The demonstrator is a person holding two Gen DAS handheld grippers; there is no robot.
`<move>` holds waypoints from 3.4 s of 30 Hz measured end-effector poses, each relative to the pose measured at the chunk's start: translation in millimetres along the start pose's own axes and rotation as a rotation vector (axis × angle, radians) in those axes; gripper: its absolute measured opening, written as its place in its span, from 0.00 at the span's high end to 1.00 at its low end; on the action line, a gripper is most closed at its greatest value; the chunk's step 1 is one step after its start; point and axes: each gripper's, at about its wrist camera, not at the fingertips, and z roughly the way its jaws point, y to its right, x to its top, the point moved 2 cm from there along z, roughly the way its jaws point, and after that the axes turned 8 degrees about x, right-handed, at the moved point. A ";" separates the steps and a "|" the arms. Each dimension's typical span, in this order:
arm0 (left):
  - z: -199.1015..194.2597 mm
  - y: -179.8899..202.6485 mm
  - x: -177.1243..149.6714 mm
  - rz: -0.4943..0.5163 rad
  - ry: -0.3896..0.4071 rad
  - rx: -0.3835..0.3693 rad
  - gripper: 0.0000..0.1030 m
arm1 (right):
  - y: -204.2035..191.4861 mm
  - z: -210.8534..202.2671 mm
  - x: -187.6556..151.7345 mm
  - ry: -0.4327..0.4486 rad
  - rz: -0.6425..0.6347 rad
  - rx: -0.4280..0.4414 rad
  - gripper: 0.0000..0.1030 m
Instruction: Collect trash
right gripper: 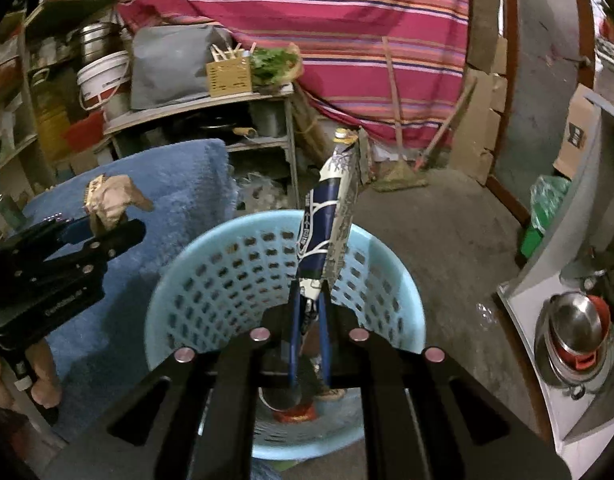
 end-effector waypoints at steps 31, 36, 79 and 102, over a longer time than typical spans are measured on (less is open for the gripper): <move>-74.0 -136.2 -10.1 -0.163 0.075 0.204 0.05 | -10.0 54.4 -10.7 -0.072 0.030 -0.025 0.31; -107.6 -183.3 -22.6 -0.204 0.108 0.269 0.05 | -19.5 54.2 -15.2 -0.079 0.039 -0.070 0.22; -260.5 -323.4 -182.6 -0.398 0.174 0.619 0.05 | -354.1 -55.1 -91.9 0.270 -0.209 0.169 0.04; -275.6 -320.4 -191.0 -0.370 0.207 0.620 0.05 | -365.3 -69.9 -98.1 0.322 -0.212 0.144 0.05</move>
